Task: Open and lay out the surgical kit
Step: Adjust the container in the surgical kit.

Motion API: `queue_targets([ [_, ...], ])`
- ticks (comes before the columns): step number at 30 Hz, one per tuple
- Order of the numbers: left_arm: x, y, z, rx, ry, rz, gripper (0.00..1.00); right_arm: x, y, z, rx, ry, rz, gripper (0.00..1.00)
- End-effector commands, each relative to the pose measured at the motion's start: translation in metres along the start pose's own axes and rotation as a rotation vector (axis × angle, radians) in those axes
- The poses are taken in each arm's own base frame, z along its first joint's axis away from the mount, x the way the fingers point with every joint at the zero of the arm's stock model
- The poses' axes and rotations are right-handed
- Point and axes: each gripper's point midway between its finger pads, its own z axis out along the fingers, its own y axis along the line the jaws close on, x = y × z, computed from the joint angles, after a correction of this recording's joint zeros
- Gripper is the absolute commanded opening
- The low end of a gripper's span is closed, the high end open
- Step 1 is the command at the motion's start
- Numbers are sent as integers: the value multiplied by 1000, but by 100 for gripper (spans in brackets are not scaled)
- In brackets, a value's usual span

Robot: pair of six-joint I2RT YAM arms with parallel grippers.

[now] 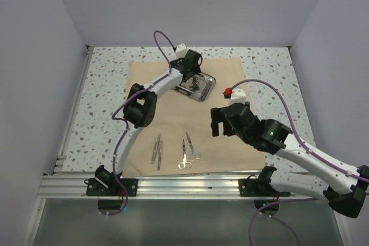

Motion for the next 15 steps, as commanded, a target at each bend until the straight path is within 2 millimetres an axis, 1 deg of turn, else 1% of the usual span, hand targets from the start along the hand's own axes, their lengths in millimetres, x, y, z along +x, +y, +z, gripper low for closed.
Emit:
queue_targets([
  [1,9,4,0,-26,45,-32,84,1,9,-3,-62,3,8,93],
  [3,13,9,2,-44,63,-18,82,1,10,-6,-77,-1,10,93],
  [4,20,13,7,-57,78,-4,82,1,10,-7,-84,-2,12,93],
  [5,15,11,8,-53,75,-5,80,1,12,-8,-100,-1,15,93],
  [6,18,13,9,-58,94,6,79,0,14,-10,-112,-4,17,93],
  [7,24,19,16,-67,110,24,78,-1,15,-13,-127,-12,20,93],
  [8,19,17,16,-61,108,22,77,-2,16,-14,-137,-14,24,93],
  [9,25,20,17,-62,139,36,76,-2,18,-17,-156,-13,26,93],
  [10,24,27,21,-69,151,45,74,-2,19,-20,-167,-17,26,93],
  [11,30,32,20,-78,184,59,72,-3,20,-22,-180,-21,26,93],
  [14,32,43,18,-97,215,105,72,-4,24,-32,-233,-30,33,93],
  [15,36,53,16,-128,243,125,72,-2,28,-34,-263,-23,30,93],
])
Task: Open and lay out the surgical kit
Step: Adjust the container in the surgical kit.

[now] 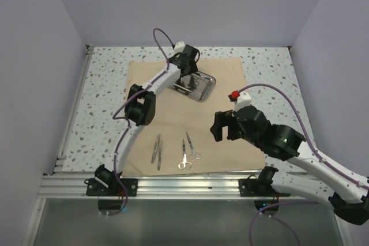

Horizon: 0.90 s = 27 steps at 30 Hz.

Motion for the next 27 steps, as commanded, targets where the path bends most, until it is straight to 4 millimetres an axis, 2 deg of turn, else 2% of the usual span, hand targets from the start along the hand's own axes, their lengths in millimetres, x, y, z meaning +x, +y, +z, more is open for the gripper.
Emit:
queue_targets([
  [1,39,50,11,-121,173,116,72,-6,16,-11,-114,-22,-4,93],
  [4,53,69,9,-170,237,161,71,-5,23,-19,-167,-17,-14,93],
  [9,89,93,11,-228,362,231,70,-6,31,-34,-247,-23,-13,93],
  [14,94,91,9,-236,353,249,71,-1,38,-40,-304,-9,-11,93],
  [16,83,80,2,-226,309,255,71,0,38,-42,-313,-13,-10,92],
  [17,74,61,5,-165,251,239,73,1,38,-43,-315,-12,-12,92],
  [18,51,38,-11,-84,194,219,73,1,37,-42,-309,-15,-10,92],
  [19,59,31,-13,-59,188,228,74,0,36,-42,-305,-22,-7,92],
  [23,14,-7,-36,-11,29,194,74,-1,34,-34,-273,-25,-2,92],
  [24,1,-16,-49,16,-2,185,74,-1,31,-30,-248,-26,0,92],
  [25,1,-14,-54,14,-6,192,74,-2,31,-26,-243,-31,6,93],
  [26,-9,-19,-60,29,-49,181,74,0,32,-18,-222,-13,3,93],
  [27,-15,-15,-79,35,-64,193,74,0,31,-12,-199,-8,11,93],
])
